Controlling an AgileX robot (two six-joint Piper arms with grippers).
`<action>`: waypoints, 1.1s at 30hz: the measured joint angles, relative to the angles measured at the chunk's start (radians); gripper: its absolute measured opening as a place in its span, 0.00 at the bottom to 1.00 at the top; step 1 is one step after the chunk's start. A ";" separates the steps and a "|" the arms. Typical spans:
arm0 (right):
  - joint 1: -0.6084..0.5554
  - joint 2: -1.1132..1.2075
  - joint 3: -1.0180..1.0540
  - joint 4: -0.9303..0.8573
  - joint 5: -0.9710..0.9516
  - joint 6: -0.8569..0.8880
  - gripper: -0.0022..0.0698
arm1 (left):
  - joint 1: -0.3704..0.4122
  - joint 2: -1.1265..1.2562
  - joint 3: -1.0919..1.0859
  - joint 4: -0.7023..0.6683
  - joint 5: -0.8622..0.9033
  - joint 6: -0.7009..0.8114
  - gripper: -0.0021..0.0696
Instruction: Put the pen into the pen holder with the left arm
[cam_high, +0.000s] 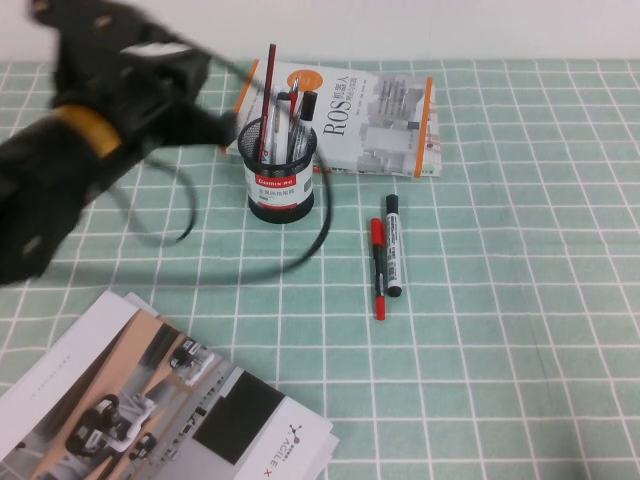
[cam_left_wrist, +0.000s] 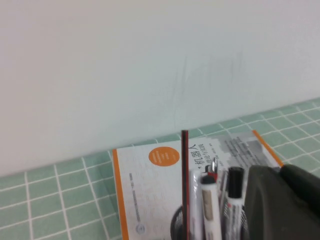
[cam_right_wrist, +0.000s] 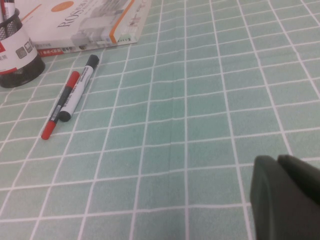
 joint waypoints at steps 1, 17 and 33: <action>0.000 0.000 0.000 0.000 0.000 0.000 0.00 | 0.000 -0.038 0.032 0.000 0.002 0.000 0.04; 0.000 0.000 0.000 0.000 0.000 0.000 0.00 | 0.000 -0.502 0.536 0.051 0.019 -0.245 0.03; 0.000 0.000 0.000 0.000 0.000 0.000 0.00 | 0.080 -0.762 0.667 -0.011 0.207 -0.055 0.03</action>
